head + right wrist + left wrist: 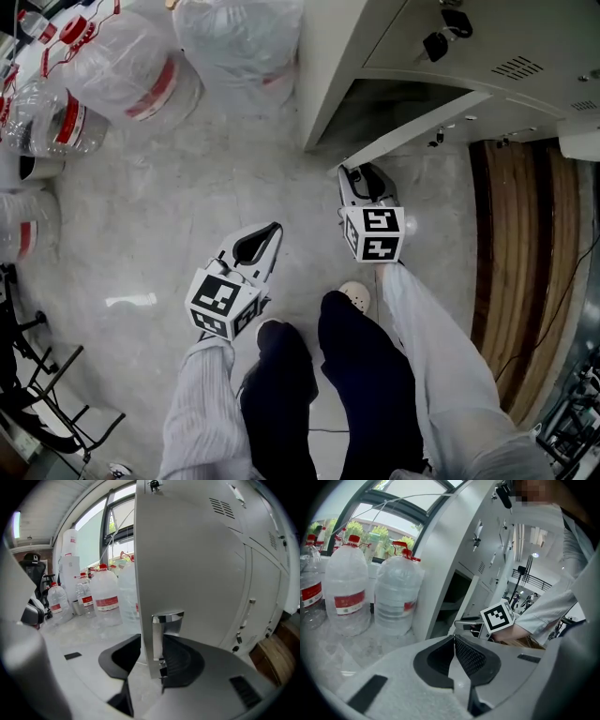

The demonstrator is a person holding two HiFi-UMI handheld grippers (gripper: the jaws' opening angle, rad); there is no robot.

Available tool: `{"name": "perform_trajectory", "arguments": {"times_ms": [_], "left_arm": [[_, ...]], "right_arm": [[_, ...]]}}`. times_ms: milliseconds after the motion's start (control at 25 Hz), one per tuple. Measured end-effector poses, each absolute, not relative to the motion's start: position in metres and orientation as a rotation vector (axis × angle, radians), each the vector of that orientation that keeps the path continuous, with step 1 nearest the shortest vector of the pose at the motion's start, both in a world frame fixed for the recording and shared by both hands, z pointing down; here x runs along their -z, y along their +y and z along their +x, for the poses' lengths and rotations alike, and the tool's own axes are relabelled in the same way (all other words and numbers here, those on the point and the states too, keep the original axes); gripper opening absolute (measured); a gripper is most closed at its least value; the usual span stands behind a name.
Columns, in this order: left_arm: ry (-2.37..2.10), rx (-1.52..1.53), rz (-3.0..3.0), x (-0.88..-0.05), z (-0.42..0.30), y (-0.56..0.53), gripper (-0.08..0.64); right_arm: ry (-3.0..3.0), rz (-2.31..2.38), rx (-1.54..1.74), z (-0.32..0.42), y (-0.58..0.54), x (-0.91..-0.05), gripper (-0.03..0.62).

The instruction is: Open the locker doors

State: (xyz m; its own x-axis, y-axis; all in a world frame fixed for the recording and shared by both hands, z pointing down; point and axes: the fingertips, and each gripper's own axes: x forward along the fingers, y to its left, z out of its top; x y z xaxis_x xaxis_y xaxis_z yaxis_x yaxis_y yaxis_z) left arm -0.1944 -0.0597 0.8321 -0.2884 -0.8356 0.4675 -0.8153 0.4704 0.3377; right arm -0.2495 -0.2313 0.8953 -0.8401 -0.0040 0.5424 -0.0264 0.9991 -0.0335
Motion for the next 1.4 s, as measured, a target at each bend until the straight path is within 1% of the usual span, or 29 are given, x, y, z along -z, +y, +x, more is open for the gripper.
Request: {"name": "perform_trajectory", "arguments": {"times_ms": [80,600,1040,1240,1400], "left_arm": [[-2.110,0.031,1.387,-0.829,-0.187,-0.064,0.011],[-1.990,-0.088,1.523,-0.815,-0.151,-0.115,0.011],[-1.898,-0.117,1.633,-0.807,-0.114,-0.170,0.010],[-1.881,-0.119,1.650,-0.803,-0.111,-0.183,0.011],[-1.860,-0.125,1.656,-0.804,-0.108,-0.189,0.011]], "right_arm": [[-2.545,0.043,-0.058,-0.237,-0.234,-0.900,0.124],[-2.500,0.004,-0.054,-0.170,-0.255,-0.903,0.124],[-2.463,0.122,-0.112,-0.102,-0.301,-0.907,0.124],[-2.449,0.199,-0.120,-0.079,-0.322,-0.907,0.087],[-2.443,0.248,-0.136,-0.067,-0.337,-0.907,0.084]]}}
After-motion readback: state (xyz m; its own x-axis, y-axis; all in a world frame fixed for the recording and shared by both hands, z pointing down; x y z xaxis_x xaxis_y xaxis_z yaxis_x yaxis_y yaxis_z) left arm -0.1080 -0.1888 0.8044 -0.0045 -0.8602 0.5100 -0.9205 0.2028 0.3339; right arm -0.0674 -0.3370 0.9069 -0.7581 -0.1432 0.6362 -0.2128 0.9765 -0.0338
